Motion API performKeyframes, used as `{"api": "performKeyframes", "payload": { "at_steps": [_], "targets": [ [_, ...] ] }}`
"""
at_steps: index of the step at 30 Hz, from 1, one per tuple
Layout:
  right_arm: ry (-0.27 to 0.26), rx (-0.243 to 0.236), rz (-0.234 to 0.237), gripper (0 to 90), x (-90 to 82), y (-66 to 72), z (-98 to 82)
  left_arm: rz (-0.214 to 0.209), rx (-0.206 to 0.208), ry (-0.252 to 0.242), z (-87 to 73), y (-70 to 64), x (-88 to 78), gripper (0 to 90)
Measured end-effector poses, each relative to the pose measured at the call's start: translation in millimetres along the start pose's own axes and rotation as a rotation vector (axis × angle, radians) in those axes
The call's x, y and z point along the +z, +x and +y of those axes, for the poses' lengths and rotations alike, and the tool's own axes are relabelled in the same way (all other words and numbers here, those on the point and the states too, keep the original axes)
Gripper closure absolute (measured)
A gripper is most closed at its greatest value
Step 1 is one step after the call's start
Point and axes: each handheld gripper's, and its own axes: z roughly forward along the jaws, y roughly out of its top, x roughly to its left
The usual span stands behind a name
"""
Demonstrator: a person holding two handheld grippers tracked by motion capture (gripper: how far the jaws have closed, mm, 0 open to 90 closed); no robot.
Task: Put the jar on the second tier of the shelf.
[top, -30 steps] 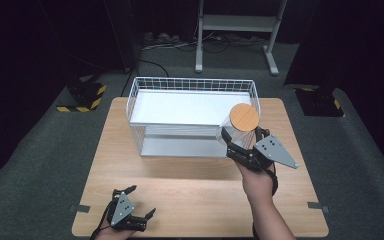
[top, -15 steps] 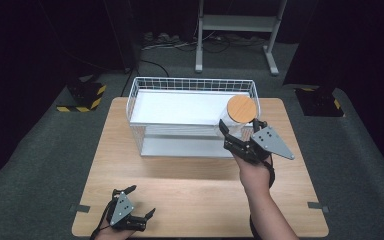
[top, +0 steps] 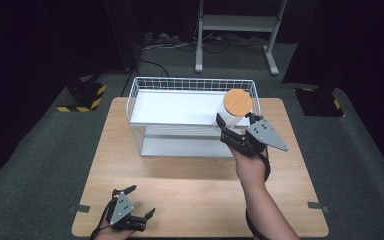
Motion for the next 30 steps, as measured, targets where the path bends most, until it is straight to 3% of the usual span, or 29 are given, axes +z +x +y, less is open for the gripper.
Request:
{"api": "performKeyframes", "payload": {
  "at_steps": [30],
  "targets": [
    [0.041, -0.008, -0.027, 25.6, 39.8, -2.4, -4.5, -0.001, -0.008, -0.011, -0.6, 0.8, -0.9, 0.6]
  ]
}}
